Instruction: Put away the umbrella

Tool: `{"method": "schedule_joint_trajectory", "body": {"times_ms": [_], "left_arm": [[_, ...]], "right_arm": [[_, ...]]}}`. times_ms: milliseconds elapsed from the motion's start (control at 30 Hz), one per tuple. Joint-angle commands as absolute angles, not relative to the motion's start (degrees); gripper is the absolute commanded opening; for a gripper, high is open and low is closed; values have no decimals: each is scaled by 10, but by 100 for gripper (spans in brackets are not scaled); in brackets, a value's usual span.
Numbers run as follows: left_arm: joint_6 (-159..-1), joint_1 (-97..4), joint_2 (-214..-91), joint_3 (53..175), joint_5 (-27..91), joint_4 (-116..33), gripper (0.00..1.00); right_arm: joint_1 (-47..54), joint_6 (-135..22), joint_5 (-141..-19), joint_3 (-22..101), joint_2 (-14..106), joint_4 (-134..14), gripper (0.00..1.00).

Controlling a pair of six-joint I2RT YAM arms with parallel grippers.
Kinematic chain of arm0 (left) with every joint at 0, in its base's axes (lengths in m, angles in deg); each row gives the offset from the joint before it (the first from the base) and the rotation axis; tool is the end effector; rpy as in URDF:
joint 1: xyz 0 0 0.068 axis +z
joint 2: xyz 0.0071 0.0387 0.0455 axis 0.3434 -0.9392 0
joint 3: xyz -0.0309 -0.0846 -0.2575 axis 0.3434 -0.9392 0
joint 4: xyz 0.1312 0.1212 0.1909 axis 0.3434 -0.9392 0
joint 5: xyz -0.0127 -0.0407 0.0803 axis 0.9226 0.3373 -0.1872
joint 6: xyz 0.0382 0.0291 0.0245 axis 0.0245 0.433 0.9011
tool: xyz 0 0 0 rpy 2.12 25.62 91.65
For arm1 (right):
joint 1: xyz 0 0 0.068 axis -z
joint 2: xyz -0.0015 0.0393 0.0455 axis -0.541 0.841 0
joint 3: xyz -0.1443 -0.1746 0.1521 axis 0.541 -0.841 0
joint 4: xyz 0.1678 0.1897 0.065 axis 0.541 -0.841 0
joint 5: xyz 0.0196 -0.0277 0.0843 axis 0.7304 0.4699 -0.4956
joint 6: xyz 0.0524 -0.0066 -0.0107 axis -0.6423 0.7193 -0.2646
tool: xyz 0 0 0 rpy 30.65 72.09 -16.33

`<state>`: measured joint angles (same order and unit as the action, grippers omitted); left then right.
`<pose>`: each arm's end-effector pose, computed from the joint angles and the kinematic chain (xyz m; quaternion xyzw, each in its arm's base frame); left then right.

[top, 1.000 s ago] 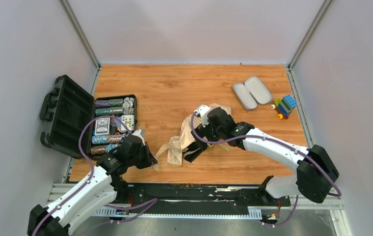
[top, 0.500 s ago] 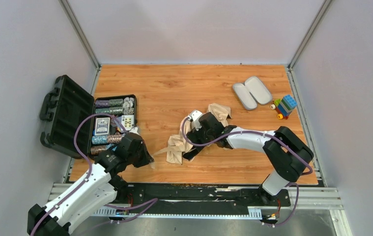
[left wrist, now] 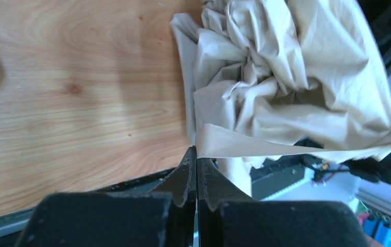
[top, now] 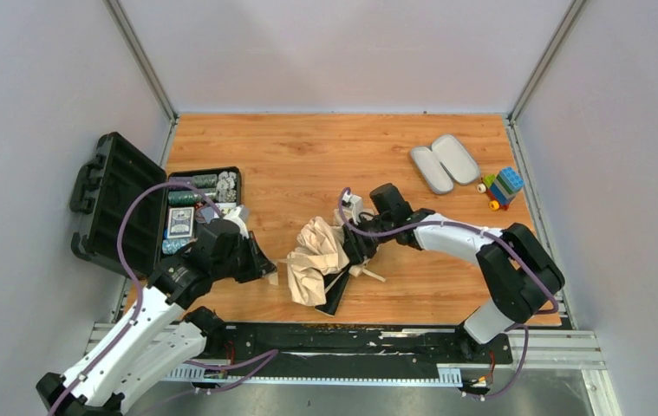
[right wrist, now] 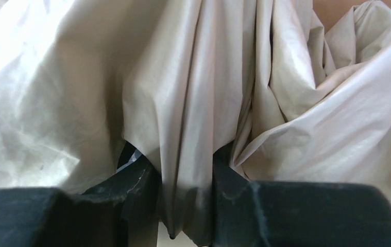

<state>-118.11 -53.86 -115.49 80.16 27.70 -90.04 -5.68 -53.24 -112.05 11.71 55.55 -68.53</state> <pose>0.1093 -0.0763 0.2581 -0.1113 0.9205 -0.2730 0.2566 0.2260 0.2082 0.1756 -0.3722 0.8152 0.4098 0.1701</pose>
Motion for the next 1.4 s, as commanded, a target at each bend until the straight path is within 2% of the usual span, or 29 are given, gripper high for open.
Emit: {"method": "schedule_joint_trajectory", "body": {"times_ms": [0,167,233,267,400,500,600,800,967,1033,1167,1367], "left_arm": [[-1199,-541,-1120,788,363,-883,0],[-1259,-541,-1117,652,388,-766,0],[-1282,-541,-1133,593,413,-703,0],[-1289,-541,-1140,573,418,-682,0],[-1273,-541,-1147,565,393,-696,0],[-1268,-541,-1145,571,393,-696,0],[-1268,-541,-1151,573,402,-683,0],[-1231,-541,-1168,590,392,-712,0],[-1232,-541,-1168,589,390,-709,0],[-1229,-541,-1168,590,390,-712,0],[-1218,-541,-1165,604,374,-744,0],[-1200,-541,-1150,640,348,-813,0]], "right_arm": [[-13,-643,-1344,123,570,-644,3],[43,-661,-1333,112,676,-648,8],[66,-647,-1298,125,705,-673,14],[77,-646,-1279,129,710,-680,21],[102,-636,-1203,153,694,-720,59],[102,-628,-1154,174,656,-760,73],[102,-617,-1085,191,603,-810,82],[82,-604,-956,202,491,-883,86],[7,-588,-841,221,414,-914,87],[-41,-559,-799,208,381,-872,89],[-105,-460,-830,112,320,-703,95],[-126,-413,-802,68,374,-665,99]]}}
